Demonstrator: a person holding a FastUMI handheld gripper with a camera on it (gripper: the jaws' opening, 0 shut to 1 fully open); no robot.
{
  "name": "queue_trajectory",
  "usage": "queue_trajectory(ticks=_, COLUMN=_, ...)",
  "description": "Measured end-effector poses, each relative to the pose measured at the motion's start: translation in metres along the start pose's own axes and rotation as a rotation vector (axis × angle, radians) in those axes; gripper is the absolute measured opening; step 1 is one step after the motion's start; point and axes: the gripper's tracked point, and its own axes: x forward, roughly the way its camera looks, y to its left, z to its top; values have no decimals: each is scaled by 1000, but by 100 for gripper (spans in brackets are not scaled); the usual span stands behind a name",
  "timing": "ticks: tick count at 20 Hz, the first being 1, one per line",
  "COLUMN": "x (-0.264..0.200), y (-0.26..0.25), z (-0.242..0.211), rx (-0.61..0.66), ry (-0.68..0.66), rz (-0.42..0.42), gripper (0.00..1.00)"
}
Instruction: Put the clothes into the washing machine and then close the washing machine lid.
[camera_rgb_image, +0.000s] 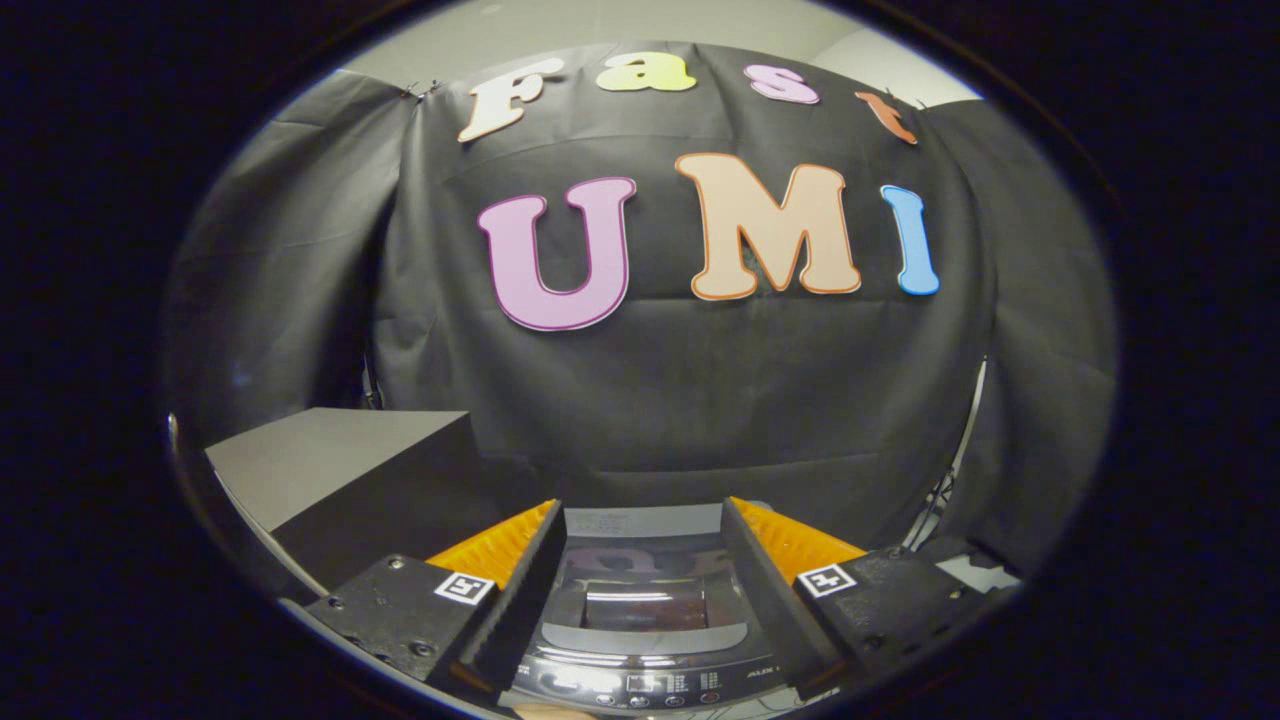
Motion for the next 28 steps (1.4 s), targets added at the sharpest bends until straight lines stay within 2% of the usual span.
queue_trajectory(ticks=14, x=-15, y=-26, z=-15, rx=46, ry=8, rz=-34, gripper=95)
queue_trajectory(ticks=16, x=-18, y=-29, z=-15, rx=50, ry=3, rz=-41, gripper=97)
queue_trajectory(ticks=28, x=-59, y=-41, z=-22, rx=55, ry=-56, rz=-28, gripper=97)
